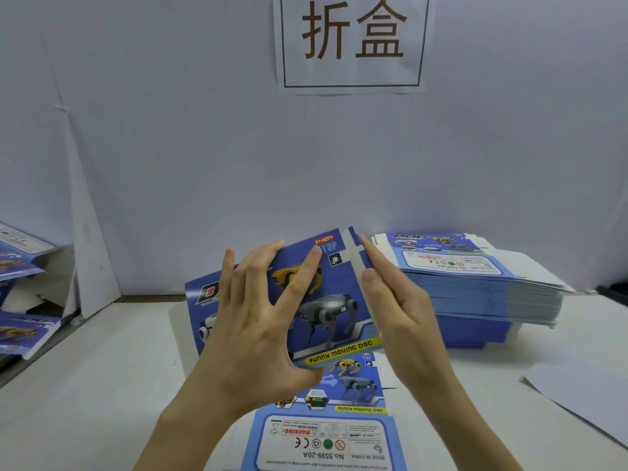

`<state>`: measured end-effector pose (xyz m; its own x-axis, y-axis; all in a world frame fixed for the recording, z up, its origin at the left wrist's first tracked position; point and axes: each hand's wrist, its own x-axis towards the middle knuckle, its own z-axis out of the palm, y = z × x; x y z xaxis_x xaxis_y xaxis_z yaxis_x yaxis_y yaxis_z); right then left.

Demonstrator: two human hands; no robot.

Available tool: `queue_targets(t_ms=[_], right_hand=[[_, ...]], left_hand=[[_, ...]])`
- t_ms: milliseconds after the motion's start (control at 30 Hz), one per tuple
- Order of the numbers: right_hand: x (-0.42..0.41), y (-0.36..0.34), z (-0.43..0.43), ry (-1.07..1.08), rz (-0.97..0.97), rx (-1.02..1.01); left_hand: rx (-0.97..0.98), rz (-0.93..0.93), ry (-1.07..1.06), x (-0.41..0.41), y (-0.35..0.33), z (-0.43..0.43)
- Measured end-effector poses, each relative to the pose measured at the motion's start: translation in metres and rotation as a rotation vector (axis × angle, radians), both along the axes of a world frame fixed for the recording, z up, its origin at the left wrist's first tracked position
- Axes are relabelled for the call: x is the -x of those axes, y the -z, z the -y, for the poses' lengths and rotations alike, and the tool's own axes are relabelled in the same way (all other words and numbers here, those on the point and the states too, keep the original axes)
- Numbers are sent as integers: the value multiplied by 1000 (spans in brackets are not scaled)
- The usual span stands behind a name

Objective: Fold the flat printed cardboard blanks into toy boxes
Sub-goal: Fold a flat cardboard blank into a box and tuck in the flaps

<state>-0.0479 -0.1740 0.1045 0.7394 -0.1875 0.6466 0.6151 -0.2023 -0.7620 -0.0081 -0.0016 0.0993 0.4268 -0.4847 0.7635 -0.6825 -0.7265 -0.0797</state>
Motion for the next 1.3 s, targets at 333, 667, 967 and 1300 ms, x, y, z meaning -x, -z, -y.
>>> queue_targets(t_ms=[333,667,967,1300], right_hand=[[9,-4,13,-282,-75,159],[7,4,6,-213,-28,268],[10,-2,6,-65,43,454],[6,6,10,-153,-90,510]], left_hand=[[41,-49,25,4,-4,-5],[85,-135,-3,12,-6,-1],[119,-80,17,13,-4,1],[92,-72,-21,4,-9,-9]])
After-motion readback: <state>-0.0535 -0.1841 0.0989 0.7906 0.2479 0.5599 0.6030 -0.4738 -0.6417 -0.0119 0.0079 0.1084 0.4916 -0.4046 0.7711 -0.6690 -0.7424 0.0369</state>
